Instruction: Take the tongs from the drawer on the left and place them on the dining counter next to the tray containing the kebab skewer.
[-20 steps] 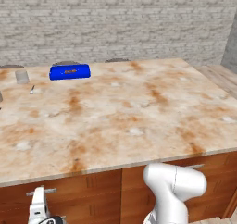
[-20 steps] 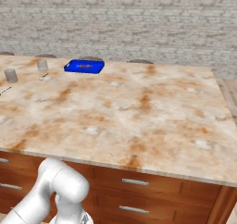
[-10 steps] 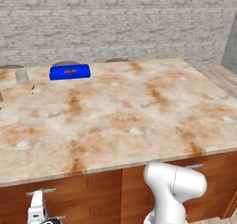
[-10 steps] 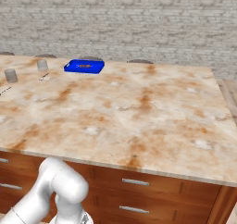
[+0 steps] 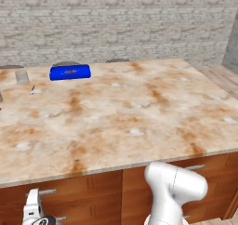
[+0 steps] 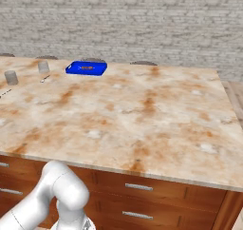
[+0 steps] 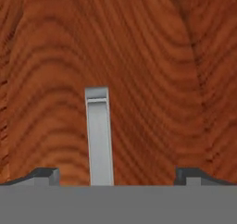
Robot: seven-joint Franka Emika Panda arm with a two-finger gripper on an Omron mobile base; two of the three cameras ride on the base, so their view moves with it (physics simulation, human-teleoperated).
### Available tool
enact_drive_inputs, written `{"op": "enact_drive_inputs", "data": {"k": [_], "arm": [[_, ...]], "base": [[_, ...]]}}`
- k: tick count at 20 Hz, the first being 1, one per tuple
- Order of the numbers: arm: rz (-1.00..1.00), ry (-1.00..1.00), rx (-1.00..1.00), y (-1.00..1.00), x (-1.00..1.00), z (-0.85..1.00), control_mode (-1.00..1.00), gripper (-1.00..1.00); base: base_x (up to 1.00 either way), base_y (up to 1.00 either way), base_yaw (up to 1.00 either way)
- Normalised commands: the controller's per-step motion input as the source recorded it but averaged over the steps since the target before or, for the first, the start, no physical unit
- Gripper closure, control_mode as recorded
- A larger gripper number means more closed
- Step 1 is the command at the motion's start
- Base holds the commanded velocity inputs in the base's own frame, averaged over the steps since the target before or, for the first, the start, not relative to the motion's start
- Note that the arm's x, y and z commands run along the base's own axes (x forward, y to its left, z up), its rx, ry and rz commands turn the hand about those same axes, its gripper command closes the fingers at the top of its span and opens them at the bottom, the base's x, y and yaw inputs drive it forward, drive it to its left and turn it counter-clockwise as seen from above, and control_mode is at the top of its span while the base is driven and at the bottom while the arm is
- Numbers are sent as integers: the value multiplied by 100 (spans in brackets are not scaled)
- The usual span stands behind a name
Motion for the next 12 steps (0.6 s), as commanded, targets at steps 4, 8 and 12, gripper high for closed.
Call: {"op": "enact_drive_inputs", "data": {"k": [4,8,12], "arm": [[0,0,0,12,13,-20,-100,-100],[0,-1,0,5,21,-23,-100,-100],[0,-8,0,0,16,-23,-100,-100]], "base": [[0,0,0],[0,0,0],[0,0,0]]}}
